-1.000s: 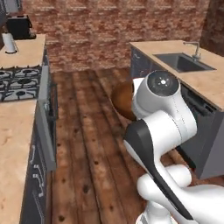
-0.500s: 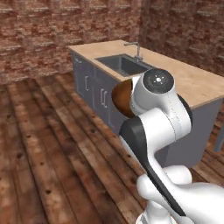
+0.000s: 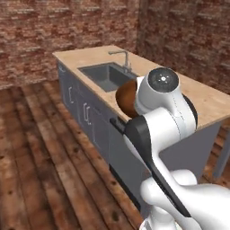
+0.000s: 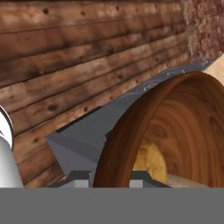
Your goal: Pick up the heated bread from the toaster oven and place it in the bowl. Then move the bread bowl to the dining counter.
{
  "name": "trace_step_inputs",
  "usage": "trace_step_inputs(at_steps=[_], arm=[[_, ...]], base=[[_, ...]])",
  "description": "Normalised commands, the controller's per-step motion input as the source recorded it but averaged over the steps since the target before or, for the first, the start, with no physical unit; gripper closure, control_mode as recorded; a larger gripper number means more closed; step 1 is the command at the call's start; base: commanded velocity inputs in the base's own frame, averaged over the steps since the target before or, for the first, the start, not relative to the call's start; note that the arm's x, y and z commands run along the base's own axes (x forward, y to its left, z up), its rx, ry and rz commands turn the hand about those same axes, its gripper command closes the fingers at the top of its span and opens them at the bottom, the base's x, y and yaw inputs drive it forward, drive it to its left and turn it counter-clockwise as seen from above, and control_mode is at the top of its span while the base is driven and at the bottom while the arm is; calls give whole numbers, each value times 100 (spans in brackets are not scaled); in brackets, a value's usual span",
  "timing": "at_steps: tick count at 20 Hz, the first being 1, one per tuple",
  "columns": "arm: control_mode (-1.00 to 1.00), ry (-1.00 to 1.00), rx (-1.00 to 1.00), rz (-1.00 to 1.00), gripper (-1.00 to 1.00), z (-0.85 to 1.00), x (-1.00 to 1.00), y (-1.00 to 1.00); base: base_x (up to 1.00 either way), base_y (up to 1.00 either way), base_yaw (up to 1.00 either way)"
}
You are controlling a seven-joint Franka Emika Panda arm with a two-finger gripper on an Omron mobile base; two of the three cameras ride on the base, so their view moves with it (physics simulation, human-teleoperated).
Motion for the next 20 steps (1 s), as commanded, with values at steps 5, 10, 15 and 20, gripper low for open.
trace_step_inputs(at_steps=[5,10,15,20], arm=[[100,0,0,0,100,0,0,0],[100,0,0,0,100,0,0,0],[100,0,0,0,100,0,0,0],[100,0,0,0,100,0,0,0]], base=[[71,-100,28],[34,-100,36],[33,-100,31],[29,-100,22]])
